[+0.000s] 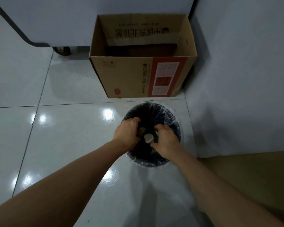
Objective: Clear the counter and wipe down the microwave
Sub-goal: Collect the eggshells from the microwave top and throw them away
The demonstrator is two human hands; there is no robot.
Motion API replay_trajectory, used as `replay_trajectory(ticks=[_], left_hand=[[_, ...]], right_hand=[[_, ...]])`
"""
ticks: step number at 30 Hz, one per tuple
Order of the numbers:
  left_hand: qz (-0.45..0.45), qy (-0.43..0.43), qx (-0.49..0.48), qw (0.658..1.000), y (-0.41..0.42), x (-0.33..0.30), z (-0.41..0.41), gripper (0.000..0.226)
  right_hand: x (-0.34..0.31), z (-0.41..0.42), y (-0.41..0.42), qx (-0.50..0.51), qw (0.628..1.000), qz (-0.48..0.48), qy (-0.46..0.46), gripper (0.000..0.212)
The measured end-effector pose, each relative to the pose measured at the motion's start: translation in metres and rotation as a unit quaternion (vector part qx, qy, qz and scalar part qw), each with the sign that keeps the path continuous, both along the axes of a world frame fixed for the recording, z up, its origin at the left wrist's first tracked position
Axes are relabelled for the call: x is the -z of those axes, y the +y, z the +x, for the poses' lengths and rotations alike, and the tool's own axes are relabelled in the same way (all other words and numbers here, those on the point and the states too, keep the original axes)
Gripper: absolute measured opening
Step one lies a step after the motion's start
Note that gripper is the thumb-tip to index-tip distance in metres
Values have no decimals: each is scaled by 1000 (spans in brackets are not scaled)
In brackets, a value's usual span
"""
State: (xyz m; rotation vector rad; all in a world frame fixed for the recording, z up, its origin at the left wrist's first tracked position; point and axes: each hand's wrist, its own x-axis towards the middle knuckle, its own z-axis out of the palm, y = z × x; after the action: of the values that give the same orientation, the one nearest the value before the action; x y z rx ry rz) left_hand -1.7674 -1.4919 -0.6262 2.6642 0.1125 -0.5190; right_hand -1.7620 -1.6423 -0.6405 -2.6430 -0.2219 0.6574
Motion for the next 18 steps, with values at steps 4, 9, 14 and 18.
replay_trajectory(ticks=[4,9,14,18], left_hand=[[11,26,0,1000,7,-44,-12,56],[24,45,8,999,12,-123,-26,52],[26,40,12,999,13,-218,-32,53],[37,33,-1,999,20,-300,-32,55]], right_hand=[[-45,-12,-7,1,1000,5,27,66],[-129,-22,-12,-9,999,-2,43,65],[-230,-29,-8,-24,999,-4,39,61],[-315,-32,-4,-50,998,-11,24,57]])
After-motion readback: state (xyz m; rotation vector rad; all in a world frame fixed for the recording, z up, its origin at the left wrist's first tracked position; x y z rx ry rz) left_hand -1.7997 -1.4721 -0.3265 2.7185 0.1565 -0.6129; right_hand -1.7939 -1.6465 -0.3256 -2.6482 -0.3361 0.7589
